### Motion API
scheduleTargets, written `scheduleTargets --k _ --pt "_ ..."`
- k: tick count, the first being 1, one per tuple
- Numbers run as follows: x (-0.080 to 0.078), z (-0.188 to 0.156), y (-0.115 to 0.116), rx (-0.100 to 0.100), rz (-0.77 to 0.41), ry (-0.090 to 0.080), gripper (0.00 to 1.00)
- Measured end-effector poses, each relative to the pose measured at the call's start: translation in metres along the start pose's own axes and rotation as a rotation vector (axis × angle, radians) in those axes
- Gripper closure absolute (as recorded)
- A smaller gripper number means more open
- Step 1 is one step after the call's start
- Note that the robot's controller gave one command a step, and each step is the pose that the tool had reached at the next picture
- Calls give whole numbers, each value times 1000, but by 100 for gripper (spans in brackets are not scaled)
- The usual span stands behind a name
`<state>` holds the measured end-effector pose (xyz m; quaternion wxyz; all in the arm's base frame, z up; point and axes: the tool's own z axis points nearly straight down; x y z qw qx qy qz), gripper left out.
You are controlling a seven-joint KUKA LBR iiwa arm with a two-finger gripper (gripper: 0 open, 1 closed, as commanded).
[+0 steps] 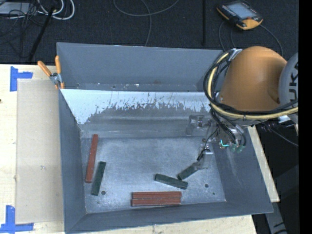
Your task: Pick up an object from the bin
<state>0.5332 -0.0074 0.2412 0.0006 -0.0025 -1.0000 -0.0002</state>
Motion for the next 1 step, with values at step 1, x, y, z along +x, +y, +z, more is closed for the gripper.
scheduleTargets --k 1 --pt "6 42 8 1 -61 -7 0"
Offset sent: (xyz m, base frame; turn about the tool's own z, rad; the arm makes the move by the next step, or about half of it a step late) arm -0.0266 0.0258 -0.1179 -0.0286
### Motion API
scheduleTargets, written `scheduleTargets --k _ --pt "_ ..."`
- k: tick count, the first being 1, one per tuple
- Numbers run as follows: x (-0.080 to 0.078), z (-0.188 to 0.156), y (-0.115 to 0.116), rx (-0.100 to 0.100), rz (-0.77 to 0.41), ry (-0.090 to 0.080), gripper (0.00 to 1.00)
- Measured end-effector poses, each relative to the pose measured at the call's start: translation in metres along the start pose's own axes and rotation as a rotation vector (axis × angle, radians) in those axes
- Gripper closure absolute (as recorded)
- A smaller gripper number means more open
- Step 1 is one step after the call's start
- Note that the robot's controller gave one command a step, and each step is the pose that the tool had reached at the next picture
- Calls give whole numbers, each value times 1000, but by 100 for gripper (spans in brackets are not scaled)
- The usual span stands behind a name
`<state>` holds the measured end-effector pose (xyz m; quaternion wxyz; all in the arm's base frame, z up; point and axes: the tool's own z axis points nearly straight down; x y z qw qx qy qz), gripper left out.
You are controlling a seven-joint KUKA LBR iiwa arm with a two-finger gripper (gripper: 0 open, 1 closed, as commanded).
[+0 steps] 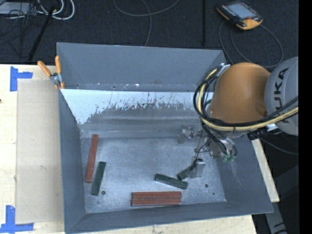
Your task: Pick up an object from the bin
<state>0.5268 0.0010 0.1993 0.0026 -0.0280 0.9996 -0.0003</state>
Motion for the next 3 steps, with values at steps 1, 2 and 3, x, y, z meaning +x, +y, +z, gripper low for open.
scheduleTargets --k 1,2,3 --pt "14 60 13 -1 17 2 0" --pt "9 119 43 -1 -64 8 100" --pt "9 119 43 -1 -64 8 100"
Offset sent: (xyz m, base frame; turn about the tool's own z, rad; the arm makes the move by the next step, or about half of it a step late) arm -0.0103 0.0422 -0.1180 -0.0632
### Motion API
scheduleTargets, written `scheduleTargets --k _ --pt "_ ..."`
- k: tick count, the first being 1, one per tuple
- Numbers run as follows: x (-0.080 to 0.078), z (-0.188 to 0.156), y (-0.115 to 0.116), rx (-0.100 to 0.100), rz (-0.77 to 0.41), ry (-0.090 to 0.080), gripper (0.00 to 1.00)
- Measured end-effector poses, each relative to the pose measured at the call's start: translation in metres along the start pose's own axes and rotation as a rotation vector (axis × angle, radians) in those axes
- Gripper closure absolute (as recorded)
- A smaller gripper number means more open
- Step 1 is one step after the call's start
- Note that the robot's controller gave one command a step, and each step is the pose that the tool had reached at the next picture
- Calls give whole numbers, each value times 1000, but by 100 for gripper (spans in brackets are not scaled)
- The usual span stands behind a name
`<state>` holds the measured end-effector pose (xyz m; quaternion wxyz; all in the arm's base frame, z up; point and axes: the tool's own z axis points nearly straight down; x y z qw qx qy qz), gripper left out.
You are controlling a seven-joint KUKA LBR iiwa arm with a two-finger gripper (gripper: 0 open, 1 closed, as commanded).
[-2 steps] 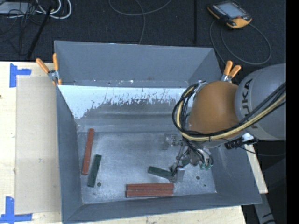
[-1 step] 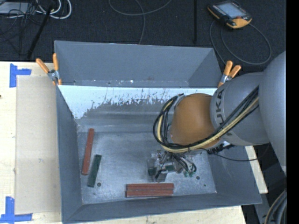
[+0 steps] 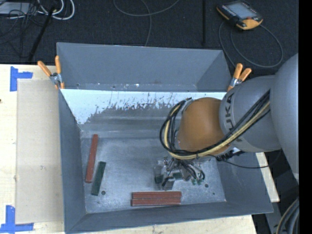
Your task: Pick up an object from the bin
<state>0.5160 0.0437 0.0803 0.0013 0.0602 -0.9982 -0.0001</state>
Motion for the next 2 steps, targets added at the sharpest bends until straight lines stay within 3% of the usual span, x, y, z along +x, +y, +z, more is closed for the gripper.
scheduleTargets --k 1,2 --pt "4 -118 4 0 41 -2 100" --pt "4 -118 4 0 41 -2 100"
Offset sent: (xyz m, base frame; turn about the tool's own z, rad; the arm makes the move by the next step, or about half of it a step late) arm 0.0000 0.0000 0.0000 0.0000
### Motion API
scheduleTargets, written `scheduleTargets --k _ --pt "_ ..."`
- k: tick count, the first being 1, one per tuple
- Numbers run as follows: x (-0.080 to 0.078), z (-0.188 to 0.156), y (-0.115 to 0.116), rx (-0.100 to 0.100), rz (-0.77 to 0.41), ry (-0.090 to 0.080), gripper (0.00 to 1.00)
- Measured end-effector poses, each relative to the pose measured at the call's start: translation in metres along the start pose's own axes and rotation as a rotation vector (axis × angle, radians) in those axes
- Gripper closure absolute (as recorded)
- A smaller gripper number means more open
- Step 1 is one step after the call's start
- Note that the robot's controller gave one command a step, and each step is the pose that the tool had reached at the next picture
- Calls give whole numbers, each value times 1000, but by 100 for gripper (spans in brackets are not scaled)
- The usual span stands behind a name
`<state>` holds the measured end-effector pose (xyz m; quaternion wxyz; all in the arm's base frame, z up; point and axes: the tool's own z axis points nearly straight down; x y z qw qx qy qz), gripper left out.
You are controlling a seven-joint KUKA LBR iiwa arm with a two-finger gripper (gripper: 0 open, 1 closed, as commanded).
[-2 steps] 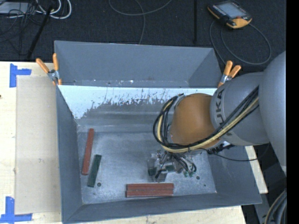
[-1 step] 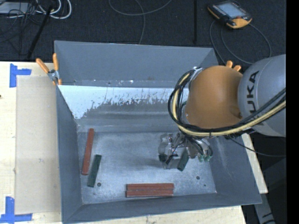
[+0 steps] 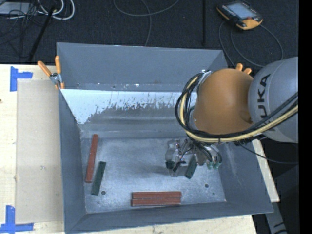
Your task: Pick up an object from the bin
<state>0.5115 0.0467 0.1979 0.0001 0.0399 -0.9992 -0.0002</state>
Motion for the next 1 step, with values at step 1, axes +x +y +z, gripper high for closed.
scheduleTargets --k 1 --pt "-5 -40 -9 0 -5 8 100"
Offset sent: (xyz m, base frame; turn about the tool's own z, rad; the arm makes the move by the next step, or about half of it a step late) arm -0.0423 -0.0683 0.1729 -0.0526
